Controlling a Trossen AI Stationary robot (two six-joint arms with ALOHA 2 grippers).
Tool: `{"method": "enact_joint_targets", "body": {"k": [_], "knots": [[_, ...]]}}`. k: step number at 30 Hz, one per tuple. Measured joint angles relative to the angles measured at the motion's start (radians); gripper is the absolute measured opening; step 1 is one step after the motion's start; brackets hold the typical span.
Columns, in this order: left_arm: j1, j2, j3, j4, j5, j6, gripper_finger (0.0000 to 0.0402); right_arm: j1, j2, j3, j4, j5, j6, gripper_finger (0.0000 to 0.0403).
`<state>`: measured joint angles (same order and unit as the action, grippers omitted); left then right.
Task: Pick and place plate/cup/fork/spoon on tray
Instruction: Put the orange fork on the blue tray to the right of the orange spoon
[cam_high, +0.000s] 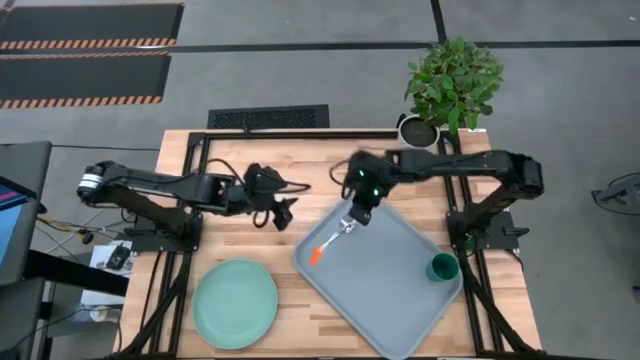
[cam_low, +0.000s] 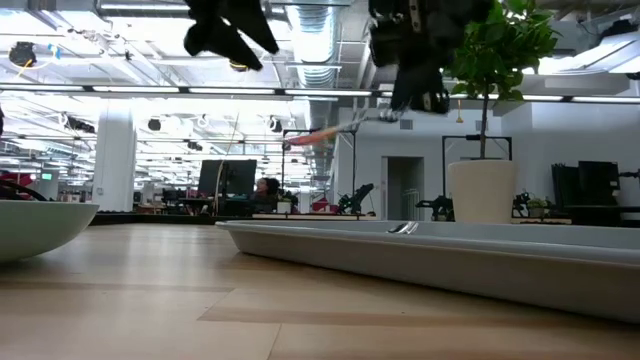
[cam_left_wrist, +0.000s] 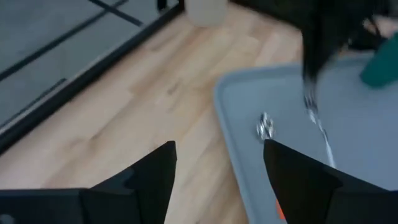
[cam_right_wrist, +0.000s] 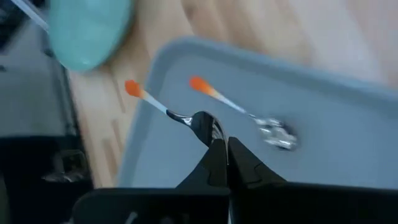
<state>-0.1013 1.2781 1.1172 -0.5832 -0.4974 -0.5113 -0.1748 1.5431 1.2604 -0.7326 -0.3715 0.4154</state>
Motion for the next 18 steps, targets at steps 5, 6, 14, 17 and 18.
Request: {"method": "enact_joint_targets", "body": {"k": [5, 6, 14, 17, 18], "knots": [[0.0, -0.066, 0.0, -0.016, -0.05, -0.01, 0.0231, 0.067, -0.107, -0.305, 0.295, 0.0, 0.226, 0.0001], [0.002, -0.072, 0.0, -0.008, -0.051, -0.008, 0.0231, 0.076, -0.119, -0.345, 0.328, -0.001, 0.248, 0.0001], [0.034, -0.069, 0.0, -0.011, -0.041, -0.001, 0.0231, 0.08, -0.084, -0.436, 0.395, 0.003, 0.243, 0.0001], [0.037, -0.067, 0.0, -0.02, -0.03, -0.014, 0.0231, 0.059, -0.048, -0.436, 0.403, -0.005, 0.217, 0.0001], [0.037, -0.067, 0.0, -0.023, -0.029, -0.015, 0.0231, 0.051, -0.044, -0.436, 0.397, -0.013, 0.205, 0.0001]]}}
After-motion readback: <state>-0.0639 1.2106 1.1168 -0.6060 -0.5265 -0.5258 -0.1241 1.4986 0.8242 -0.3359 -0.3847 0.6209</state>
